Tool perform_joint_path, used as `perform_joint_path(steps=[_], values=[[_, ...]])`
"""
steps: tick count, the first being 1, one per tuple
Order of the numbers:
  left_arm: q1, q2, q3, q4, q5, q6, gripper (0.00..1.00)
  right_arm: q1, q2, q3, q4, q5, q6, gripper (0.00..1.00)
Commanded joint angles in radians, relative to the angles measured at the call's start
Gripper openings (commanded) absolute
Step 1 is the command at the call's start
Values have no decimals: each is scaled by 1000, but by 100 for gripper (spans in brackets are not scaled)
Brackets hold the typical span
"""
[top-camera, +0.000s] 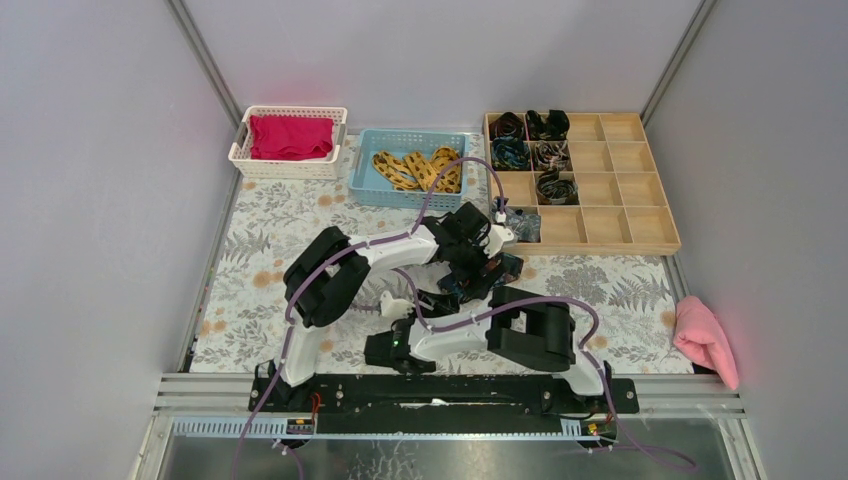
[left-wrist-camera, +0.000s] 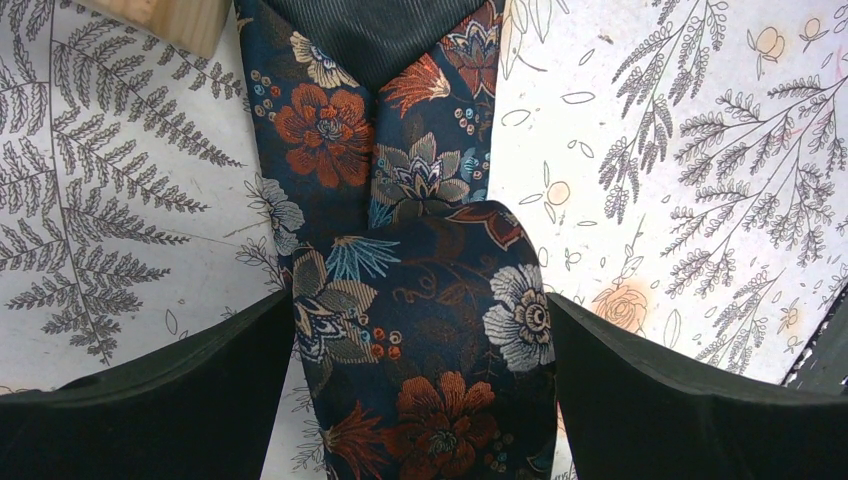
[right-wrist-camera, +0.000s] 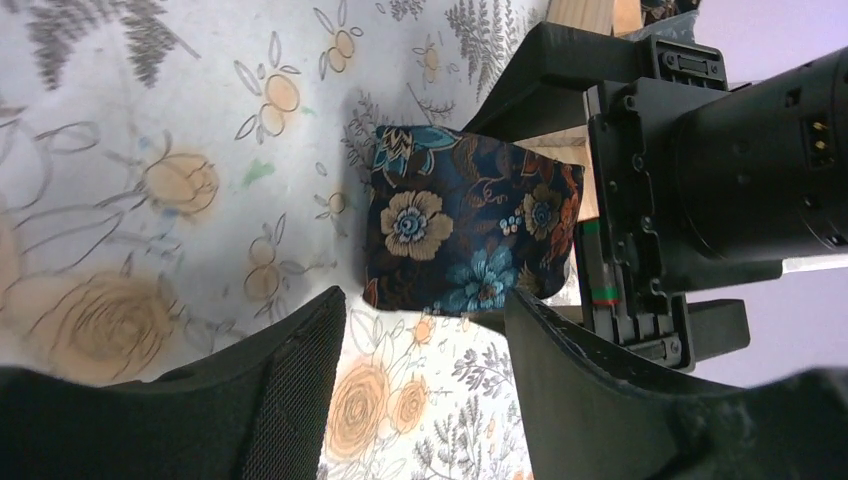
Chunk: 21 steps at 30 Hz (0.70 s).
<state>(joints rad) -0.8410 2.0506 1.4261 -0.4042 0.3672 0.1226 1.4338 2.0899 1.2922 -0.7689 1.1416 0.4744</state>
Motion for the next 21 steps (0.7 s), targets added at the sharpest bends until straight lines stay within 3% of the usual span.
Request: perform_joint_path(steps=[1,11,17,21], values=[[9,41,-11,-1,25,17,99,-35,65,50,-53,97,6,69],[16,50,2,-10,35,21,99,-111,158,92,-75,138,-19,73],[18,56,7,-9,42,21,99,-146,248,167,-247,178,86,75],[19,55,9,-15,44,24,99,-182,257,164,-230,128,81,75]])
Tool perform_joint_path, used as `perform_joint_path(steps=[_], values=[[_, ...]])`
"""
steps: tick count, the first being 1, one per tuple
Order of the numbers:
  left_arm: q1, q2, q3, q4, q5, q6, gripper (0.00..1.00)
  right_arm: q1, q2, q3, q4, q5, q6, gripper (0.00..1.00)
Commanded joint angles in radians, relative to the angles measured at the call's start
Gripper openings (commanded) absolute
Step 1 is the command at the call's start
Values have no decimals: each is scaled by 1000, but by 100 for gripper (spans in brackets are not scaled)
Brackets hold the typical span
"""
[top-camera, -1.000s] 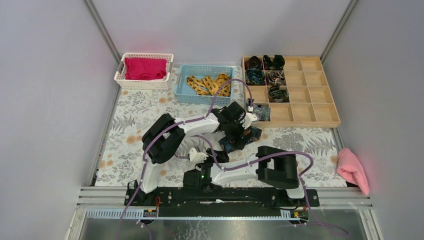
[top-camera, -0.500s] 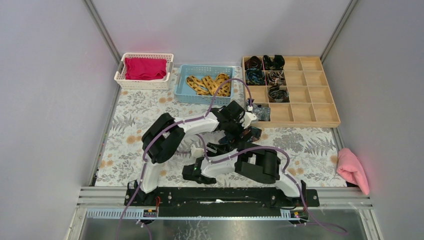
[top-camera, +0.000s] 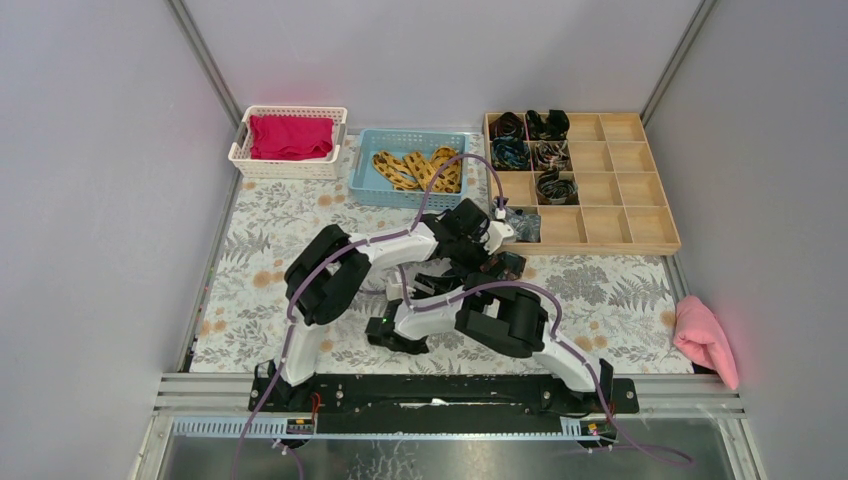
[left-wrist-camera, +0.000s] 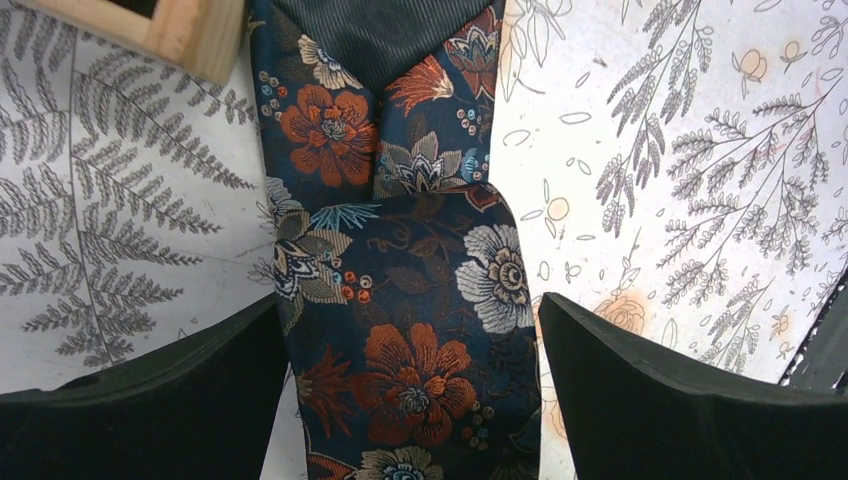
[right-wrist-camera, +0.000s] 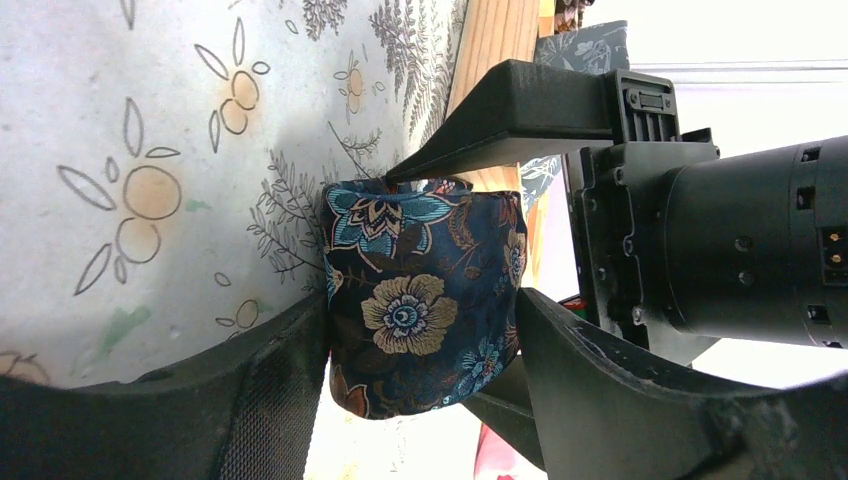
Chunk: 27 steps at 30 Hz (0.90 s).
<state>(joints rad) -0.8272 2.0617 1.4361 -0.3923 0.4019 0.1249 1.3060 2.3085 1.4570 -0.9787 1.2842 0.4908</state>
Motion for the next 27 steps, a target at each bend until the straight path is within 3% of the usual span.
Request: perform_joint_path(steps=[1,4,8,19,23,27], values=[[5,43,1,-31,9,22,99,-60,35,-13,2,-24,42,75],[5,38,2,-37,9,25,99,-83,29,-30,42,-66,25,71],[5,34,4,-54,7,32,99,-120,4,-66,120,-131,-27,56],[7,16,25,-80,-2,49,99,-157,-21,-63,131,-156,-24,44],[7,26,66,-96,-2,51,99,-161,-22,-41,123,-163,-21,28],[8,40,104,-112,-8,56,99,-162,-58,-52,178,-179,-53,18]])
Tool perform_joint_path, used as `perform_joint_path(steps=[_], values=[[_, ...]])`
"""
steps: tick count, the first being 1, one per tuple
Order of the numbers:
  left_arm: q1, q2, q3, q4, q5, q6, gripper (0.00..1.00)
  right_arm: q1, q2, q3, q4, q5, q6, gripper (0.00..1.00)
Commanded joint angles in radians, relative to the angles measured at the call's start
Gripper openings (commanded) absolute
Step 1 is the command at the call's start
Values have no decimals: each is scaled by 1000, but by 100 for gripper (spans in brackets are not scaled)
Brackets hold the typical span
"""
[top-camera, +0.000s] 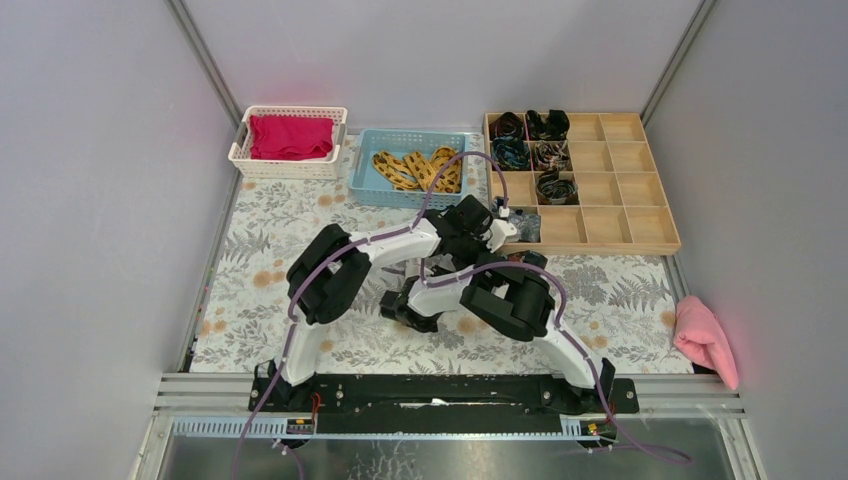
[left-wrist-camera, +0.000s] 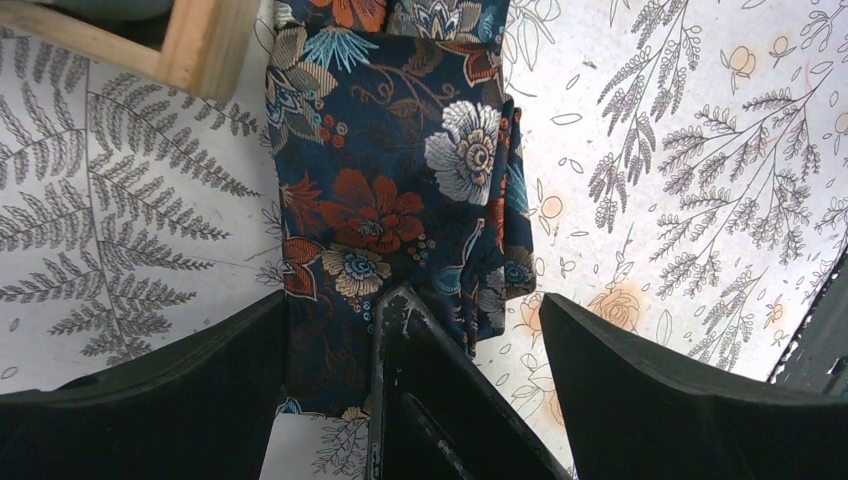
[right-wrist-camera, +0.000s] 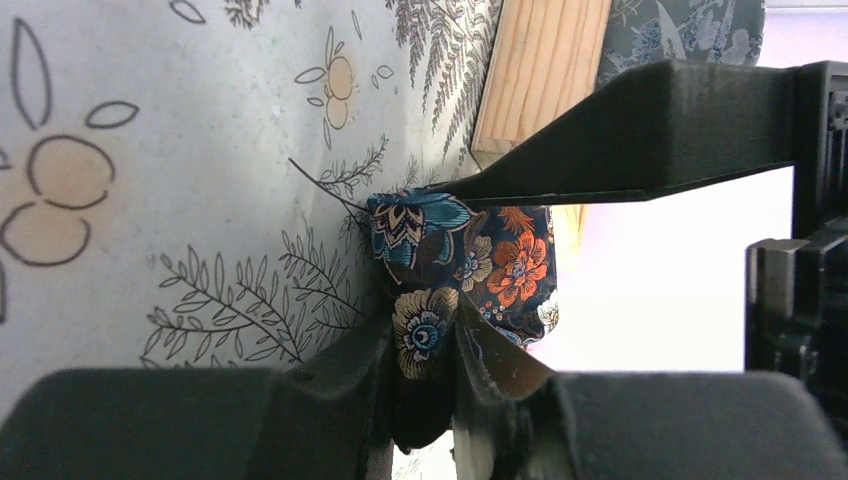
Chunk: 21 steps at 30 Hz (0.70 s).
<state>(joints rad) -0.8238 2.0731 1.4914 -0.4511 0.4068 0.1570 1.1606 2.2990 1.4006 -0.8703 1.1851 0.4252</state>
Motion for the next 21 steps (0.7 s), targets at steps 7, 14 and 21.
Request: perform_joint_path(steps=[7,14,21], values=[[3,53,83,-53,8,22,99,-8,-104,-8,121,-100,-36,13],[-3,84,103,-18,-2,15,99,10,-112,8,131,-111,-51,13],[-6,53,60,0,-36,21,99,88,-124,26,199,-153,-105,12]])
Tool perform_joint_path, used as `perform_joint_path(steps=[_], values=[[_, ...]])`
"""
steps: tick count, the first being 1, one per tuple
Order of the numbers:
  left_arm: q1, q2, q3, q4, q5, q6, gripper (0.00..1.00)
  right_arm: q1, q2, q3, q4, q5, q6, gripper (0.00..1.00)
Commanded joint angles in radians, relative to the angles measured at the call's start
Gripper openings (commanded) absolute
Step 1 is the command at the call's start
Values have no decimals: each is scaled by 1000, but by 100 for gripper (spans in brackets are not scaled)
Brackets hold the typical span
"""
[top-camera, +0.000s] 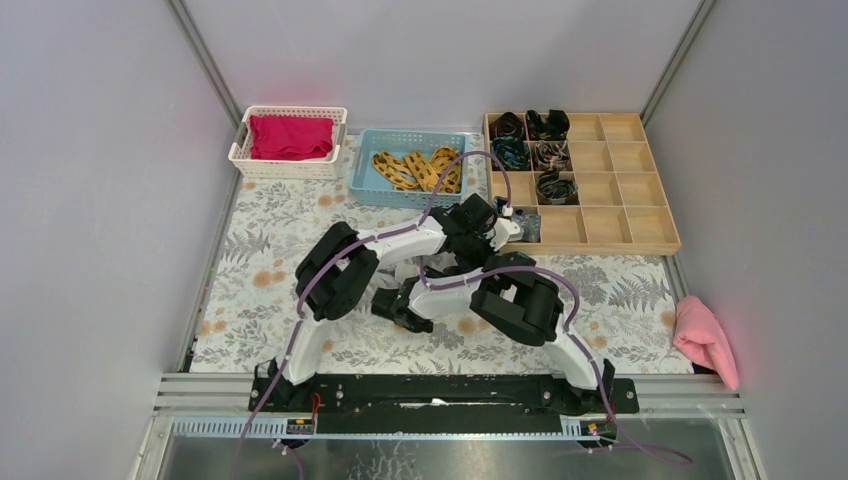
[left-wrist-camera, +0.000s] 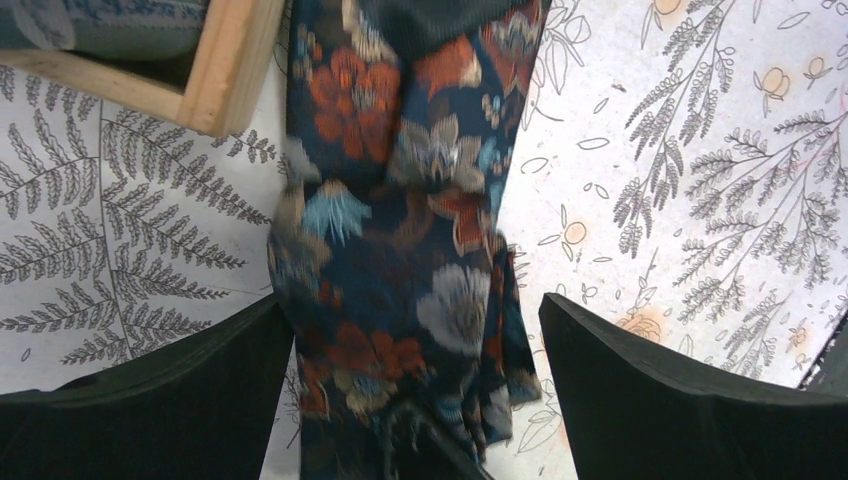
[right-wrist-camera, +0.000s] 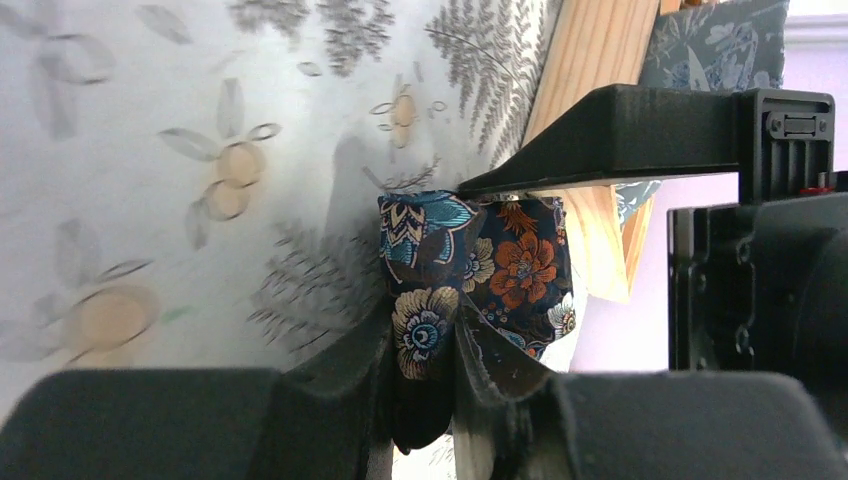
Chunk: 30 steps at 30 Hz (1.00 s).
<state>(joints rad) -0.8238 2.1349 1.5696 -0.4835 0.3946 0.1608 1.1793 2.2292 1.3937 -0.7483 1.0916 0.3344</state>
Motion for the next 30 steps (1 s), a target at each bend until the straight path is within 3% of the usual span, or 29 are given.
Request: perform_joint_path(steps=[1,14,16,25,30], values=[[-6,-20,-33,41,-31,18,99,81,-51,41,74,-61,-14,12],[-23,-61,-134,-2,-163,3,99,144,-27,112,49,-72,-9,13],[-21,-56,-147,9,-178,-6,99,145,-32,106,46,-59,-5,19],[-17,-32,-151,-17,-202,-17,99,158,-11,139,-82,92,57,66],[-11,-39,-167,-21,-197,-13,99,158,53,179,-179,141,115,72]])
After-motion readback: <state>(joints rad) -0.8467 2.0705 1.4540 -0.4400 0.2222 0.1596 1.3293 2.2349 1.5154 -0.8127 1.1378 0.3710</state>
